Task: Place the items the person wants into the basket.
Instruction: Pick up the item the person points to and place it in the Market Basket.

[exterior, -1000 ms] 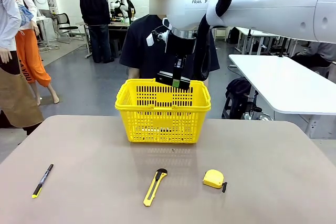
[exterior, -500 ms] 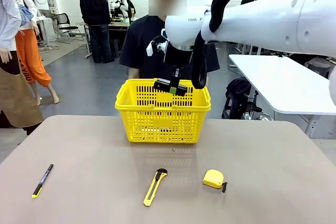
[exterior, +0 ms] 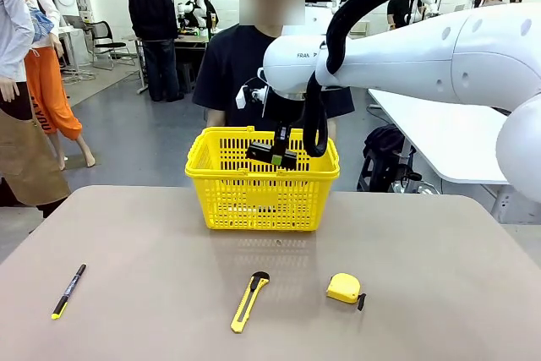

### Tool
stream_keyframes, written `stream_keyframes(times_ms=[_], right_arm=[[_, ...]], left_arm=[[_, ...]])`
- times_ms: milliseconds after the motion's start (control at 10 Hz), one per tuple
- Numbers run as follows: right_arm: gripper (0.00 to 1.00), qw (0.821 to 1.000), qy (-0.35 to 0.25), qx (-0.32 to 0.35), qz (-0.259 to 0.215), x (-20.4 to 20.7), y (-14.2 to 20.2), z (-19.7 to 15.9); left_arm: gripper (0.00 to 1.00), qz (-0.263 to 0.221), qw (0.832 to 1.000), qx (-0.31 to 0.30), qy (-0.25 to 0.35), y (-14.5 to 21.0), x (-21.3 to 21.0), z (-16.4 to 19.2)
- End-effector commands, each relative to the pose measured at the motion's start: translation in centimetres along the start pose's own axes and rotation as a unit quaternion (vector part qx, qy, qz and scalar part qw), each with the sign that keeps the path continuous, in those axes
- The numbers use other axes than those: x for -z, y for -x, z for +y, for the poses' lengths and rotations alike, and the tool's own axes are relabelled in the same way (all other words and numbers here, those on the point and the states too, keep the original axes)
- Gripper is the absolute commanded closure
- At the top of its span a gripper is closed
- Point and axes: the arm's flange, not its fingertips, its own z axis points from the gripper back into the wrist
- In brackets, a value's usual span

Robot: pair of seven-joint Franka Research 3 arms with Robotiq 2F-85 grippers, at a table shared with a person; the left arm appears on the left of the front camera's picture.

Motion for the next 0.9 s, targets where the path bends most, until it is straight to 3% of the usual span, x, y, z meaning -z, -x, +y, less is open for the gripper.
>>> stream_keyframes(times_ms=[0, 500, 600, 700, 800], right_arm=[[0.58, 0.999, -0.034, -0.015, 0.010, 0.46, -0.98, -1.79], [0.58, 0.998, -0.052, -0.025, 0.020, 1.01, -0.99, -1.85], [0.48, 0.998, -0.050, -0.028, 0.019, 1.03, -1.00, -1.82], [0.45, 0.998, -0.051, -0.032, 0.019, 1.08, -0.97, -1.78], [0.12, 0.998, -0.052, -0.035, 0.020, 1.10, -0.92, -1.72]], left_arm=[[0.00, -0.008, 1.000, 0.013, 0.003, 0.14, -0.16, -0.04], [0.00, -0.008, 1.000, 0.013, 0.003, 0.14, -0.16, -0.04], [0.00, -0.008, 1.000, 0.013, 0.003, 0.14, -0.16, -0.04], [0.00, -0.008, 1.000, 0.013, 0.003, 0.14, -0.16, -0.04], [0.00, -0.008, 1.000, 0.013, 0.003, 0.14, -0.16, -0.04]])
